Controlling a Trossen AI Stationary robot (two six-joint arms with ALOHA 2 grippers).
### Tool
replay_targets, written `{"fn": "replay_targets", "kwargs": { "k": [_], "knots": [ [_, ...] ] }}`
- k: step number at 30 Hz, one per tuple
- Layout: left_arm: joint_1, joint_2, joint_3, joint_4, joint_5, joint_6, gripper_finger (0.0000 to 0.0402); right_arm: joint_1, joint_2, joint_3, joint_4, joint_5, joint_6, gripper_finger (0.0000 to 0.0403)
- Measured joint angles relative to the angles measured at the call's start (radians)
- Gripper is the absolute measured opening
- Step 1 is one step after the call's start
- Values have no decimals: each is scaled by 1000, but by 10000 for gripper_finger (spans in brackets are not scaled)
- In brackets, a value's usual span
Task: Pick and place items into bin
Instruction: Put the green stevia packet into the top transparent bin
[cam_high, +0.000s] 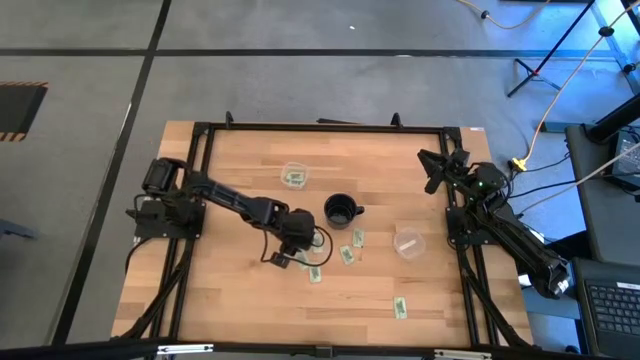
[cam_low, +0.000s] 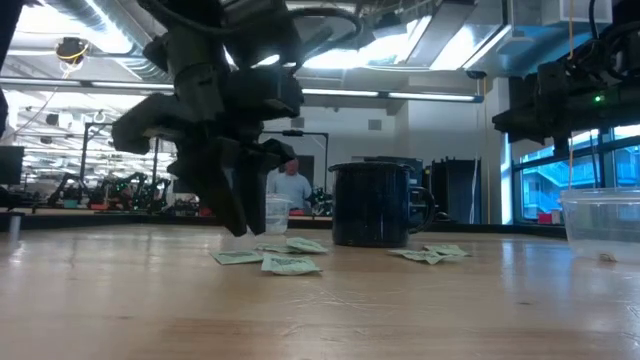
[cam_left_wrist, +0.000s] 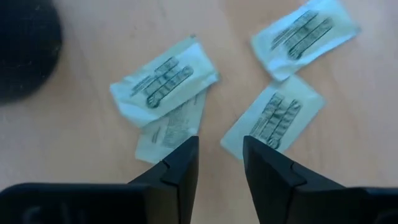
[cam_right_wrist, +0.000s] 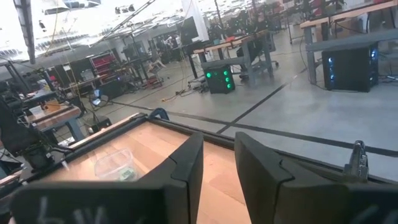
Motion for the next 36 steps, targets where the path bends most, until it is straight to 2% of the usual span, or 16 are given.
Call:
{"fn": "replay_targets", "kwargs": {
  "k": [13,20,28,36],
  "knots": [
    [-35,3,0,0,-29,-15,117,0,0,0,0,-1,3,95],
    [-35,11,0,6,-6,-16,109,0,0,0,0,-1,1,95],
    [-32,85,6,43,44,-18,106,0,0,0,0,-1,1,95],
    [-32,89,5,38,50,-18,77,0,0,0,0,-1,0,95]
  ]
}}
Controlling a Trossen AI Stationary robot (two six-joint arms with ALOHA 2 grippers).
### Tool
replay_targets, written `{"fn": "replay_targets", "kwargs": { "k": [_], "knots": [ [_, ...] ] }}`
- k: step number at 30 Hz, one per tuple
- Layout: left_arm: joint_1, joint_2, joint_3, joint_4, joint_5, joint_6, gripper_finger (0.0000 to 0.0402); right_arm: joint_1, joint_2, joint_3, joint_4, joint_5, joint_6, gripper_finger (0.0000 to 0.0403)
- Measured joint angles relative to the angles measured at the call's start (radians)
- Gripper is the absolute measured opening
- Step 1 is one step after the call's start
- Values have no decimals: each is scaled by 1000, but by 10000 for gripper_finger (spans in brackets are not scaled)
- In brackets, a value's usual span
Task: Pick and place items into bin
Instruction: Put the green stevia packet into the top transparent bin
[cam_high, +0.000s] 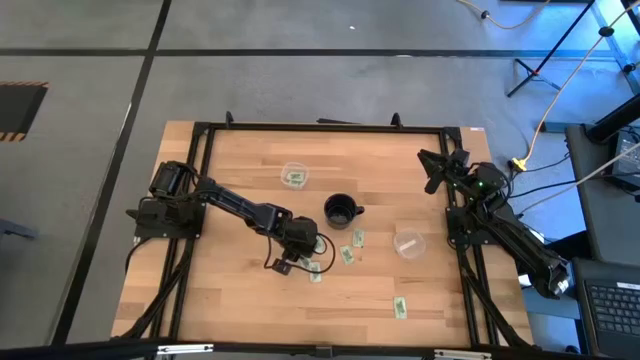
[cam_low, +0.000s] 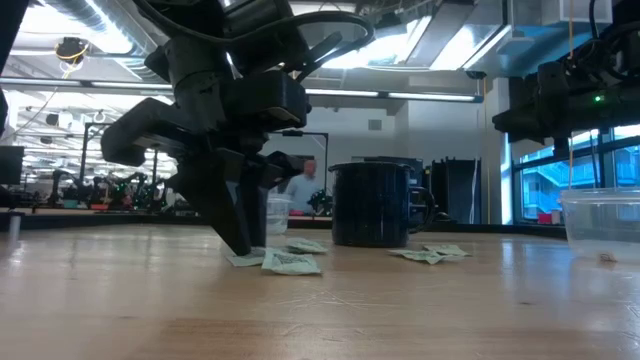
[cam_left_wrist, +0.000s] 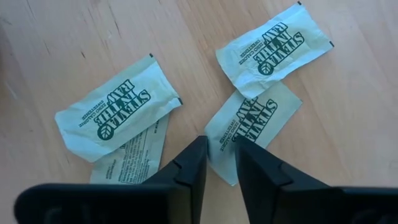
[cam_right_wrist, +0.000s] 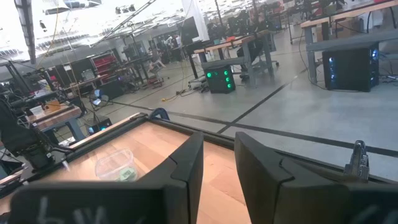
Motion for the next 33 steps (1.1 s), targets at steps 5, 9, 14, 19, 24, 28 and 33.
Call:
{"fn": "replay_targets", "kwargs": {
  "k": [5,9,14,19,24,28,33],
  "knots": [
    [0,0,-1,-5,-2,0,61,0,0,0,0,0,0,95],
    [0,0,-1,-6,-3,0,57,0,0,0,0,0,0,95],
    [0,0,-2,-10,-3,1,44,0,0,0,0,0,0,95],
    [4,-41,-6,-45,-9,1,19,0,0,0,0,0,0,95],
    [17,-125,-12,-136,-51,2,3,0,0,0,0,0,0,95],
    [47,-210,-11,-211,-136,-10,3,0,0,0,1,0,0,95],
    [136,-345,-8,-219,-255,-96,3,0,0,0,0,0,0,95]
  ]
}}
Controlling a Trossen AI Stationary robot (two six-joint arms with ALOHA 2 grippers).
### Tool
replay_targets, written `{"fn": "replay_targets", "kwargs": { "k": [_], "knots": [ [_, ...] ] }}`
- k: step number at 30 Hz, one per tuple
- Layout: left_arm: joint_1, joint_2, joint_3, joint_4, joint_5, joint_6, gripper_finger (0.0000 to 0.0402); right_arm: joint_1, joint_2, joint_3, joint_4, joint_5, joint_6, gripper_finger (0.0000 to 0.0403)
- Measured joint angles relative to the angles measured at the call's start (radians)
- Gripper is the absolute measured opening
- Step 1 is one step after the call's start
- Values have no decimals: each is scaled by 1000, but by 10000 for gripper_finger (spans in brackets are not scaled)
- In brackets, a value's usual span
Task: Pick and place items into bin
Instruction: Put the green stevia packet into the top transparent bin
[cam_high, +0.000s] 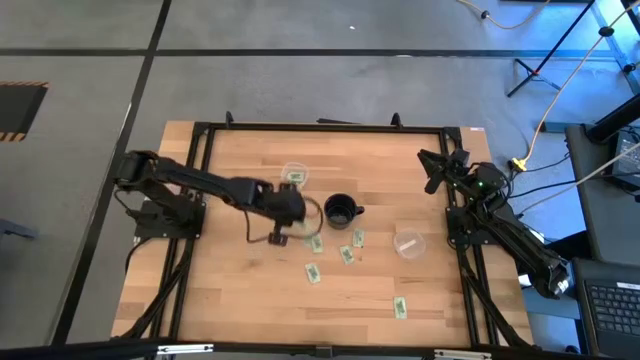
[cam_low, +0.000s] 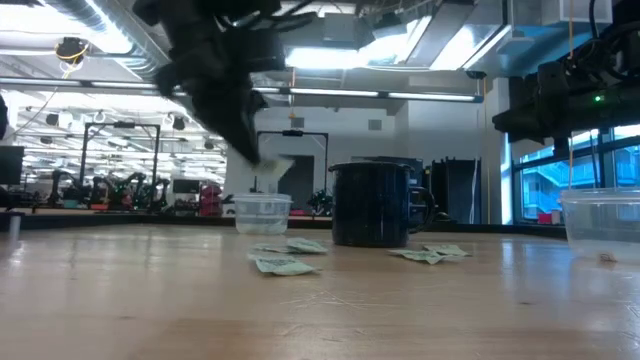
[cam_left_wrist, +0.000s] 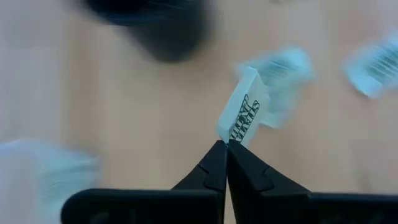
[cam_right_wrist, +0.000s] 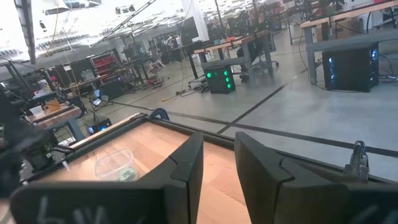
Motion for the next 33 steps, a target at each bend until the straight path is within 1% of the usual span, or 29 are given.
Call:
{"fn": "replay_targets", "kwargs": {
  "k": [5,7,12,17,27,33],
  "knots": [
    [113,-91,1,5,-206,-50,3,0,0,0,0,0,0,95],
    [162,-94,2,10,-250,-51,3,0,0,0,0,0,0,95],
    [270,-48,2,7,-212,-9,3,0,0,0,0,0,0,95],
    [323,17,2,12,-196,12,2,0,0,0,0,0,-3,95],
    [329,101,3,21,-203,47,5,0,0,0,0,1,-28,95],
    [329,112,3,20,-264,45,32,0,0,0,0,0,-27,95]
  ]
}}
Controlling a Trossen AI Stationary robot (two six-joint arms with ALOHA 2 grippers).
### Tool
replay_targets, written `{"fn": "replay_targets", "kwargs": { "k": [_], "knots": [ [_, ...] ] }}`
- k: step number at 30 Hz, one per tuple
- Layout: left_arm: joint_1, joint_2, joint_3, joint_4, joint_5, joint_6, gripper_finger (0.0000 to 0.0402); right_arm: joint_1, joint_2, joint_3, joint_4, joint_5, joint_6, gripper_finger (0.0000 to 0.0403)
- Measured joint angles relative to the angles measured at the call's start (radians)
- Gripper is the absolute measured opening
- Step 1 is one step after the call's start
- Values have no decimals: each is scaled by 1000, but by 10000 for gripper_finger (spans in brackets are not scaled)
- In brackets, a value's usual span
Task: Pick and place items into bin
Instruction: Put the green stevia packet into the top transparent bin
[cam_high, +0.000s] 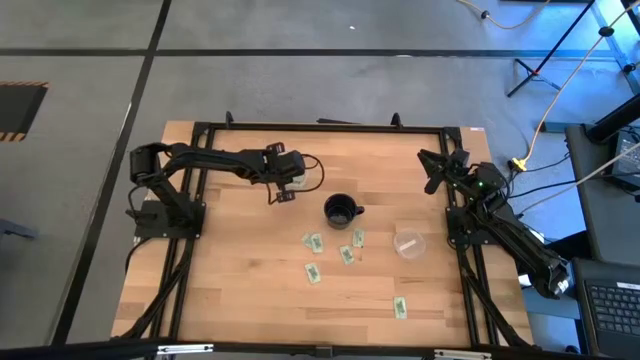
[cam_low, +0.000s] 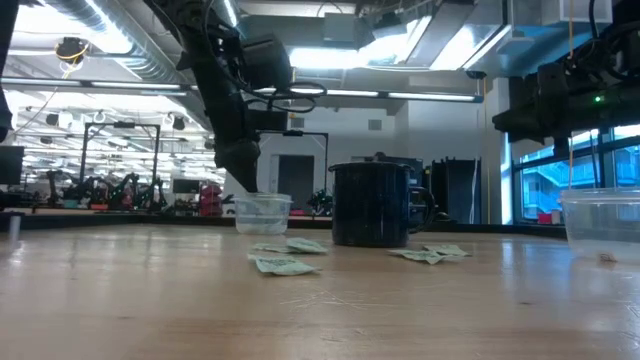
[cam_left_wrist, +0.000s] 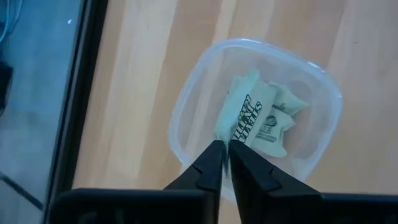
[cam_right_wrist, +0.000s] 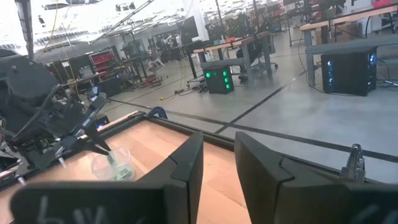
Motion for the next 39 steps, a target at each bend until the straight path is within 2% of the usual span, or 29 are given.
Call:
{"fn": "replay_targets", "kwargs": {
  "k": [13,18,23,26,31,39],
  "knots": [
    [-20,-32,36,-3,-14,10,103,0,0,0,0,0,1,95],
    [-91,-51,74,-8,116,100,122,0,0,0,0,0,1,95],
    [-147,-53,104,1,324,-68,143,0,0,0,0,0,0,95],
    [-180,-53,104,1,404,-134,153,0,0,0,0,0,1,95],
    [-224,-52,104,1,471,-253,159,0,0,0,0,0,1,95],
    [-279,10,105,91,474,-410,158,0,0,0,0,0,6,95]
  ]
}}
